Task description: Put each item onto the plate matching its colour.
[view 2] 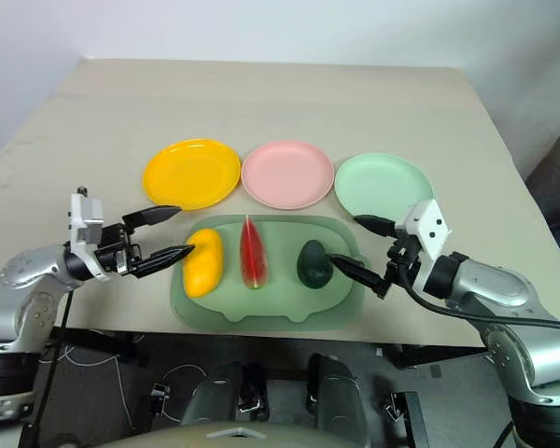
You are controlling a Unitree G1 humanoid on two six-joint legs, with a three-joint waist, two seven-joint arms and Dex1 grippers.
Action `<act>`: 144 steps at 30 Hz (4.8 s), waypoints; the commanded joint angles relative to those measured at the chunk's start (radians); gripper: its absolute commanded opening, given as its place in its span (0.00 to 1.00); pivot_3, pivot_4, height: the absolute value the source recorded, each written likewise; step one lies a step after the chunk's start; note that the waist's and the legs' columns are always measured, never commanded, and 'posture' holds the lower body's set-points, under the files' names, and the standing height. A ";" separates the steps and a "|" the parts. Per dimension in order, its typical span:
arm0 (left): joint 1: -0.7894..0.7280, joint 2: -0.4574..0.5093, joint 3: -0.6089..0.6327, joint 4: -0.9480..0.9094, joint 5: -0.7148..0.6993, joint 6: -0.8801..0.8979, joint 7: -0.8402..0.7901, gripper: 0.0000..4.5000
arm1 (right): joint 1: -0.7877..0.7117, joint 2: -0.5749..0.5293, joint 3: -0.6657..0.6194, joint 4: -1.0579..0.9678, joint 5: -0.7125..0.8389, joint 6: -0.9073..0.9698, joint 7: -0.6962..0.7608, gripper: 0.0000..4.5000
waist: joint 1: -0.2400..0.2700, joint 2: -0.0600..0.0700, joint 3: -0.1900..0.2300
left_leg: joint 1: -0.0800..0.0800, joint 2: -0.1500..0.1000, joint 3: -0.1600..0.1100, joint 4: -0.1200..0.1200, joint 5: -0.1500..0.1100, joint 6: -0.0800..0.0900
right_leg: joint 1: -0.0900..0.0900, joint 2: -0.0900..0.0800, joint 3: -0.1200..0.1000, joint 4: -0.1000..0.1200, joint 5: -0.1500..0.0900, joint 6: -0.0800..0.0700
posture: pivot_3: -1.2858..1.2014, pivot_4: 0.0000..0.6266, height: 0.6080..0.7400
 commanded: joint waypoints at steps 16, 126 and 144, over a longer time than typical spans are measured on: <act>-0.050 0.012 -0.006 -0.011 0.003 -0.015 -0.012 1.00 | -0.048 0.017 0.029 -0.092 0.149 0.176 -0.139 1.00 | 0.002 0.000 0.000 | 0.000 0.000 0.000 -0.001 0.000 -0.001 | 0.000 0.000 0.000 0.000 0.000 -0.001 | 0.52 0.24 0.67; -0.009 -0.008 0.003 -0.028 0.023 -0.048 0.072 1.00 | -0.601 0.196 0.455 0.487 -0.306 0.201 0.037 0.71 | -0.004 0.000 0.000 | 0.000 0.001 0.001 -0.001 0.003 -0.004 | -0.002 0.001 0.000 0.004 0.004 -0.001 | 0.52 0.24 0.67; 0.001 -0.010 0.007 -0.044 0.023 -0.046 0.082 1.00 | -0.746 0.088 0.207 0.846 -0.433 0.019 -0.151 0.71 | -0.005 0.000 0.000 | 0.000 0.000 0.002 -0.001 0.003 -0.004 | -0.002 0.001 0.000 0.004 0.004 -0.002 | 0.52 0.24 0.67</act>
